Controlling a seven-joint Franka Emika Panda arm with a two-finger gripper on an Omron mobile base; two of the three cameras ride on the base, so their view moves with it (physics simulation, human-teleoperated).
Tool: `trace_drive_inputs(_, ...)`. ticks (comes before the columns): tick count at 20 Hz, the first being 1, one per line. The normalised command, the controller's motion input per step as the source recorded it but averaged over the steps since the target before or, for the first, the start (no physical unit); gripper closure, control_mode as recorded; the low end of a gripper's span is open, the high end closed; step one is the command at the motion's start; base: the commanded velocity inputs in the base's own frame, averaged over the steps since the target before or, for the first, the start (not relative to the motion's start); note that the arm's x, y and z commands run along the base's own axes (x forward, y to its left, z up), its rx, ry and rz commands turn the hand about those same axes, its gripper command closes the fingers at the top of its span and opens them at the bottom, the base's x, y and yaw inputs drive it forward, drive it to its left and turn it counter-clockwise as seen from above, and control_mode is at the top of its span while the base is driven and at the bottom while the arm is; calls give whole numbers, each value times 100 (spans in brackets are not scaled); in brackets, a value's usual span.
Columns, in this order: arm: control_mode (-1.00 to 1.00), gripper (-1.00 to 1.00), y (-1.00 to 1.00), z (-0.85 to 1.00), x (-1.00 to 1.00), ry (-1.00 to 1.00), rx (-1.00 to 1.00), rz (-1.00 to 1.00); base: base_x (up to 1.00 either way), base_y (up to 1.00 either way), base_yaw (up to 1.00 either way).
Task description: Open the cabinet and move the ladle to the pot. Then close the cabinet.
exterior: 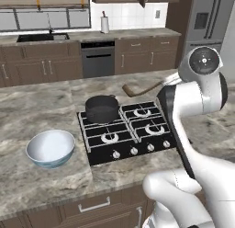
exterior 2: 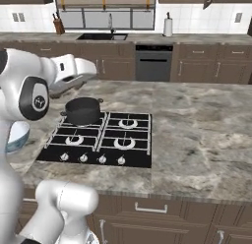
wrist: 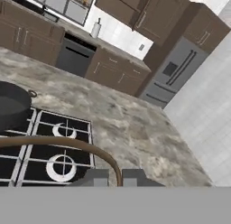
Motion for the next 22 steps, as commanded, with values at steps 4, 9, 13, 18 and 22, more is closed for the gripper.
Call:
trace_drive_inputs(4,-100,100,0,-16,82,-3,-21,0,0,0,0)
trace_drive_inputs(9,-100,100,6,0,83,5,-11,0,0,0,0)
trace_drive_inputs(13,-100,100,41,-3,61,9,-14,1,0,0,0)
trace_drive_inputs(18,-100,100,50,-11,43,9,-14,1,0,0,0)
trace_drive_inputs(22,-100,100,34,-26,47,5,-11,0,0,0,0)
